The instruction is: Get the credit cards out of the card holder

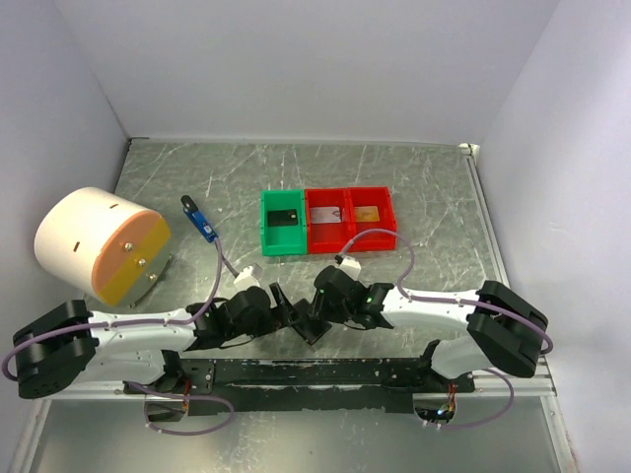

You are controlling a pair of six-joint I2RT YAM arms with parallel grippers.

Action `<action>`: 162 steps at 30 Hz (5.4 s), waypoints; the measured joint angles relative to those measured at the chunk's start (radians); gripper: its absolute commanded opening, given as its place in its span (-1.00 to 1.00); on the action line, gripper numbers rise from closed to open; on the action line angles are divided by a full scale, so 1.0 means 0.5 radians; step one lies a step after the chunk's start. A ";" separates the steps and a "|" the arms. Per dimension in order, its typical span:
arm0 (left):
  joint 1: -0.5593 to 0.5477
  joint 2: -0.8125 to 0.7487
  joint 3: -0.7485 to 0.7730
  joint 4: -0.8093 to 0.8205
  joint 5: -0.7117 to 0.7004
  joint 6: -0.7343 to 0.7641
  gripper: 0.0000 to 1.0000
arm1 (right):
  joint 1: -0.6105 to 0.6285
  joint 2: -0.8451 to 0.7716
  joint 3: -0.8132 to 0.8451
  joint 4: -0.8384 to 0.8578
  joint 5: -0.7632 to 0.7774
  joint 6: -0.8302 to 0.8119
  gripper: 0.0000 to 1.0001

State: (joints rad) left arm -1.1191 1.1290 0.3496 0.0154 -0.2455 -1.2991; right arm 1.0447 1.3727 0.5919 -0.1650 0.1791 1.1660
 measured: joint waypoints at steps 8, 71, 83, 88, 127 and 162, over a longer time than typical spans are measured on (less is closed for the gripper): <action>-0.025 0.175 -0.069 0.382 -0.082 -0.181 0.48 | 0.000 -0.027 -0.021 0.005 -0.025 0.011 -0.23; -0.053 0.061 0.037 0.210 -0.090 0.147 -0.87 | 0.240 0.147 0.429 -0.492 0.111 -0.939 -0.53; -0.053 0.081 0.118 0.094 -0.101 0.157 -0.86 | 0.256 0.134 0.429 -0.500 0.191 -0.842 -0.69; -0.053 0.068 0.118 0.086 -0.105 0.161 -0.86 | 0.256 0.134 0.429 -0.504 0.219 -0.808 -0.70; -0.053 0.106 0.170 0.040 -0.130 0.235 -0.86 | -0.027 0.175 0.407 -0.480 0.003 -1.048 -0.39; -0.053 0.114 0.211 -0.028 -0.130 0.264 -0.87 | -0.172 0.099 0.265 -0.285 -0.446 -1.306 -0.33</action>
State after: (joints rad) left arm -1.1454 1.1858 0.4549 0.0013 -0.3103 -1.1671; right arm 0.9588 1.4223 0.7242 -0.3073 -0.0441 0.5129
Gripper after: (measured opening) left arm 0.259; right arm 0.385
